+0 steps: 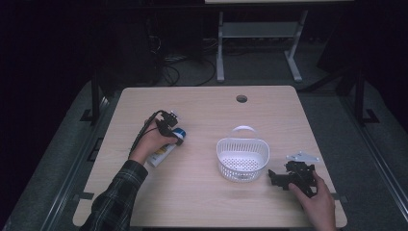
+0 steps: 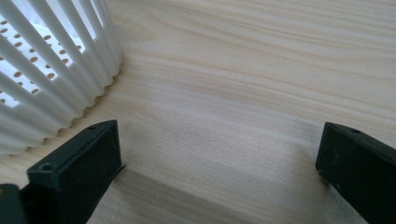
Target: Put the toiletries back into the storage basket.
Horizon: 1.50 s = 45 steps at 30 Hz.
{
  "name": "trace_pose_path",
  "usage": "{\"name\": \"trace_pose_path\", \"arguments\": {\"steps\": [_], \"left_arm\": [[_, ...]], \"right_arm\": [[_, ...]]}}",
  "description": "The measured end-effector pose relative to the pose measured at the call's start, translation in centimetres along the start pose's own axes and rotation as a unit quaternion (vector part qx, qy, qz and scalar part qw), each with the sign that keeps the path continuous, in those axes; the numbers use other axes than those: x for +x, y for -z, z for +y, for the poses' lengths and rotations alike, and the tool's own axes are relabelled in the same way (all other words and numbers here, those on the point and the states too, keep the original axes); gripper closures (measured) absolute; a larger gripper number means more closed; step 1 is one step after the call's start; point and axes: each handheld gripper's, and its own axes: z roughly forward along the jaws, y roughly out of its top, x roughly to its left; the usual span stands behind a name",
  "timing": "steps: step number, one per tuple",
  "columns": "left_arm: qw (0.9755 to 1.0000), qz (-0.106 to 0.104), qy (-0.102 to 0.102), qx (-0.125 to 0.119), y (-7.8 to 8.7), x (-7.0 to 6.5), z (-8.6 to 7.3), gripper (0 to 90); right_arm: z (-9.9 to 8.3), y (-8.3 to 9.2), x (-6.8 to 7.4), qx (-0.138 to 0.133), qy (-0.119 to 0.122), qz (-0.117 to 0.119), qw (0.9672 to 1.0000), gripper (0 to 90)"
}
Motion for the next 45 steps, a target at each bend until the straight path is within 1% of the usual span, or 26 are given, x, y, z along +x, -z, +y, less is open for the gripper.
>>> {"name": "trace_pose_path", "arguments": {"steps": [7,11,18,23,24,25,30,31,32,33,34,35,36,37,38,40,42,45], "left_arm": [[1.0000,0.001,-0.001,0.009,0.0,0.0,0.3,35.5],[0.9999,-0.009,-0.002,0.008,0.2,0.0,0.3,35.5],[0.9997,-0.016,0.004,-0.019,1.6,0.3,0.1,35.6],[0.9989,-0.025,0.006,-0.040,2.4,0.3,-0.1,35.6],[0.9981,-0.028,0.008,-0.053,2.7,0.4,-0.4,35.6],[0.9977,-0.031,0.009,-0.059,2.9,0.4,-0.5,35.6],[0.9953,-0.044,0.012,-0.086,3.7,0.7,-1.3,35.7],[0.9953,-0.044,0.012,-0.086,3.7,0.7,-1.3,35.7],[0.9936,-0.048,0.017,-0.101,4.2,0.7,-1.6,35.7],[0.9936,-0.048,0.017,-0.101,4.2,0.7,-1.6,35.7],[0.9922,-0.050,0.020,-0.112,4.6,0.8,-1.9,35.7],[0.9922,-0.050,0.020,-0.112,4.6,0.8,-1.9,35.7],[0.9911,-0.051,0.020,-0.122,4.9,0.9,-2.2,35.7],[0.9905,-0.052,0.019,-0.126,5.1,1.0,-2.4,35.7],[0.9896,-0.054,0.022,-0.131,5.2,1.0,-2.5,35.7],[0.9887,-0.054,0.023,-0.138,5.5,1.0,-2.8,35.7],[0.9871,-0.057,0.025,-0.148,6.0,1.0,-3.1,35.7],[0.9838,-0.063,0.028,-0.166,6.7,0.9,-3.5,35.8]], "right_arm": [[0.0,0.0,0.0,0.000,0.000,0.000,1.0000,0.0],[0.0,0.0,0.0,0.000,0.000,0.000,1.0000,0.0],[0.0,0.0,0.0,0.000,-0.001,0.000,1.0000,0.0],[0.0,0.0,0.0,0.000,-0.001,0.000,1.0000,0.0],[0.0,0.0,0.0,0.000,-0.001,0.000,1.0000,0.0],[0.0,0.0,0.0,0.000,-0.001,0.000,1.0000,0.0],[0.0,0.0,0.0,0.000,-0.001,0.000,1.0000,0.0],[0.0,0.0,0.0,0.000,-0.001,0.000,1.0000,0.0],[0.0,0.0,0.0,0.000,0.000,0.000,1.0000,0.0],[0.0,0.0,0.0,0.000,0.000,0.000,1.0000,0.0],[0.0,0.0,0.0,0.000,-0.001,0.000,1.0000,0.0],[0.0,0.0,0.0,0.000,-0.001,0.000,1.0000,0.0],[0.0,0.0,0.0,0.000,-0.001,0.000,1.0000,0.0],[0.0,0.0,0.0,0.000,0.000,0.000,1.0000,0.0],[0.0,0.0,0.0,0.000,-0.001,0.000,1.0000,0.0],[0.0,0.0,0.0,0.000,-0.001,0.000,1.0000,0.0],[0.0,0.0,0.0,0.000,-0.001,0.000,1.0000,0.0],[0.0,0.0,0.0,0.000,0.000,0.000,1.0000,0.0]]}}
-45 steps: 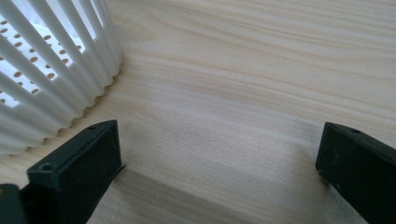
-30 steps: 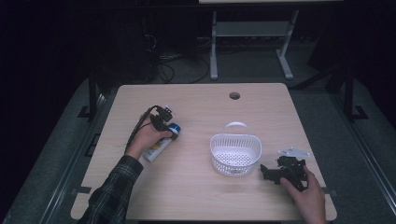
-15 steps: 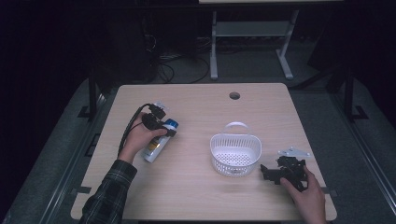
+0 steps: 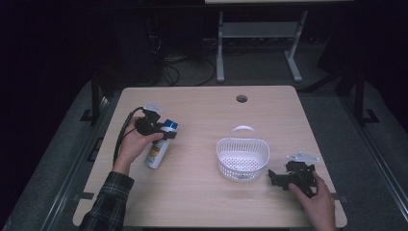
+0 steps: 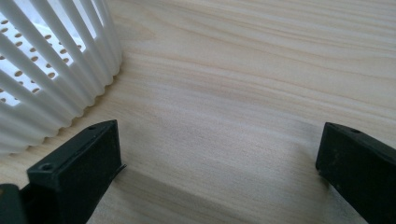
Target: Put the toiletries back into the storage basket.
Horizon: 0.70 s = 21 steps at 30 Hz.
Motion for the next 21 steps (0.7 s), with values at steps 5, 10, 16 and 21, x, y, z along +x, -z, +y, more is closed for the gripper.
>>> {"name": "trace_pose_path", "arguments": {"steps": [5,10,16,21], "left_arm": [[0.9997,-0.008,-0.003,-0.023,1.1,-0.4,-0.2,35.9],[0.9986,-0.016,-0.009,-0.049,2.2,-0.9,-0.3,36.0],[0.9970,-0.025,-0.016,-0.072,3.0,-1.3,-0.4,36.1],[0.9959,-0.028,-0.020,-0.084,3.5,-1.4,-0.6,36.2]], "right_arm": [[0.0,0.0,0.0,0.000,0.000,0.000,1.0000,0.0],[0.0,0.0,0.0,0.000,0.000,0.000,1.0000,0.0],[0.0,0.0,0.0,0.000,0.000,0.000,1.0000,0.0],[0.0,0.0,0.0,0.000,0.000,0.000,1.0000,0.0]]}}
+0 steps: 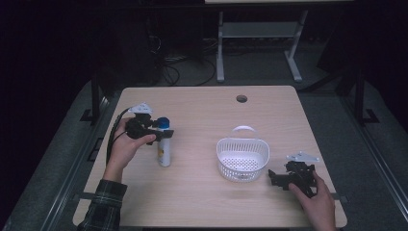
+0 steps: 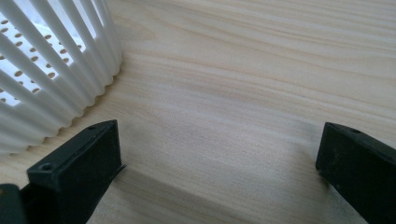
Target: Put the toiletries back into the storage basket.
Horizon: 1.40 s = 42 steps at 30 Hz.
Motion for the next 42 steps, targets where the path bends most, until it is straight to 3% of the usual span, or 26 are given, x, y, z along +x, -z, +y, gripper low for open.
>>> {"name": "trace_pose_path", "arguments": {"steps": [24,30,42], "left_arm": [[0.9973,-0.031,-0.012,-0.065,2.1,0.3,-0.8,36.3],[0.9955,-0.042,-0.016,-0.083,2.6,-0.1,-0.4,36.3],[0.9932,-0.056,-0.033,-0.096,3.1,-1.5,0.7,36.3]], "right_arm": [[0.0,0.0,0.0,0.000,0.000,0.001,1.0000,0.0],[0.0,0.0,0.0,0.000,0.000,0.000,1.0000,0.0],[0.0,0.0,0.0,0.000,0.000,0.000,1.0000,0.0]]}}
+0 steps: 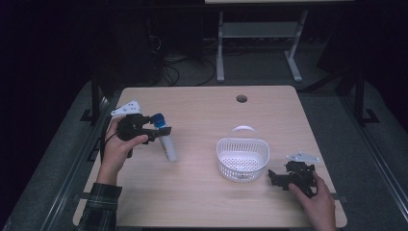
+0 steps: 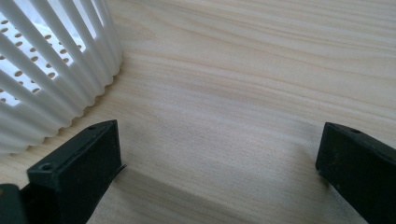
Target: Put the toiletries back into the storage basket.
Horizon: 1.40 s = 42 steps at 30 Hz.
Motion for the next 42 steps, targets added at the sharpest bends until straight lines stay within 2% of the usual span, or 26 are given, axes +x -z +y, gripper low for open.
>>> {"name": "trace_pose_path", "arguments": {"steps": [12,19,23,32,42], "left_arm": [[0.9995,-0.018,-0.018,-0.018,0.1,-1.8,1.7,36.3],[0.9992,-0.023,-0.026,-0.020,0.1,-2.5,2.4,36.3],[0.9989,-0.030,-0.029,-0.021,-0.1,-3.0,3.0,36.3],[0.9973,-0.052,-0.048,-0.019,-1.4,-4.5,4.6,36.4],[0.9955,-0.065,-0.066,-0.020,-2.2,-5.6,6.2,36.3]], "right_arm": [[0.0,0.0,0.0,0.000,0.000,0.000,1.0000,0.0],[0.0,0.0,0.0,-0.001,0.000,0.000,1.0000,0.0],[0.0,0.0,0.0,0.000,0.000,0.000,1.0000,0.0],[0.0,0.0,0.0,0.000,0.000,0.000,1.0000,0.0],[0.0,0.0,0.0,0.000,0.000,0.000,1.0000,0.0]]}}
